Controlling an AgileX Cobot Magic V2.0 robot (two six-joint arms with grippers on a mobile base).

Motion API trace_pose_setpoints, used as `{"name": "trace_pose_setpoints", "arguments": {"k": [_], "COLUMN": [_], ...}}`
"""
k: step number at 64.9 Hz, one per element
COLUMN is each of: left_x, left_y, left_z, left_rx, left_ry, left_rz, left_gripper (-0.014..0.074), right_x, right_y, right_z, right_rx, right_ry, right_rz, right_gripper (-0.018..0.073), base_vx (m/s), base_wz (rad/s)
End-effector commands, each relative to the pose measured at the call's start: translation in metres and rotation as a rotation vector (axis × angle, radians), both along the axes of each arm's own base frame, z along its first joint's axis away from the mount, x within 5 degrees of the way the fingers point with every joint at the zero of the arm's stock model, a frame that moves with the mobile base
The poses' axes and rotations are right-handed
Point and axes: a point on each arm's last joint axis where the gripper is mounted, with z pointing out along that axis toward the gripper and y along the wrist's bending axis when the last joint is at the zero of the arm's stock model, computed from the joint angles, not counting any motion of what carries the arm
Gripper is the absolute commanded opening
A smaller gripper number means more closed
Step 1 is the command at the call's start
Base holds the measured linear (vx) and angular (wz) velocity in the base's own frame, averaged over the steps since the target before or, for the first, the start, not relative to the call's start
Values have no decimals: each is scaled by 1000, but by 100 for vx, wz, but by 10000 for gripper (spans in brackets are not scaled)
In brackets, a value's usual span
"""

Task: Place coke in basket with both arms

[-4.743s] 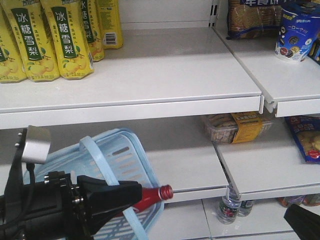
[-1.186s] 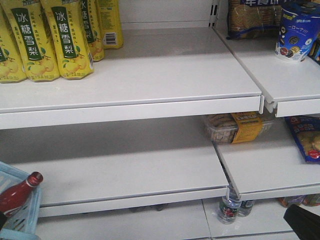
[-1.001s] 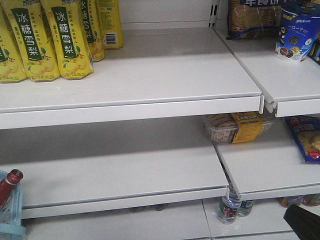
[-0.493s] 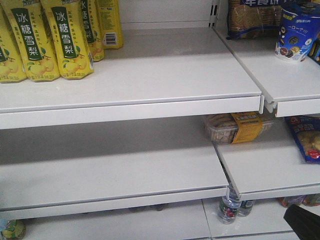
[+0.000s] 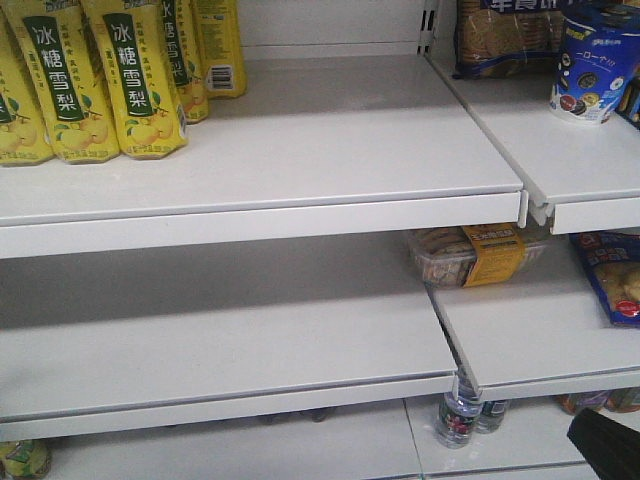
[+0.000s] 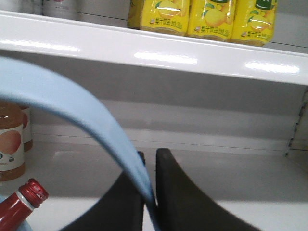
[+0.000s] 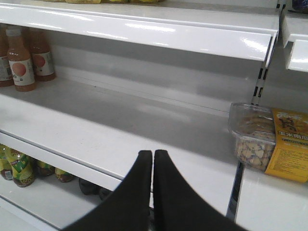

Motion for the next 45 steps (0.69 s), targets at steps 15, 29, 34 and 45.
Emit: {"name": "trace_pose_setpoints", "arguments": {"k": [15, 29, 34, 45], "left_x": [-4, -4, -4, -5], "left_y": [4, 5, 5, 5], "left_z": [14, 15, 16, 19], "left_rx": [112, 103, 104, 106], "left_ry": [-167, -174, -191, -218], "left_rz": [89, 108, 108, 109], "left_gripper": [-5, -5, -5, -5], "right_x": [2, 2, 2, 2], "right_y": [-3, -3, -3, -3], "right_z": [13, 13, 13, 13], "right_rx": [30, 30, 30, 30], "right_ry": [-54, -54, -54, -54], "right_rz": [-42, -42, -42, -42], "right_gripper": [-5, -5, -5, -5], "base_vx": [0, 0, 0, 0], "base_wz": [0, 0, 0, 0]}}
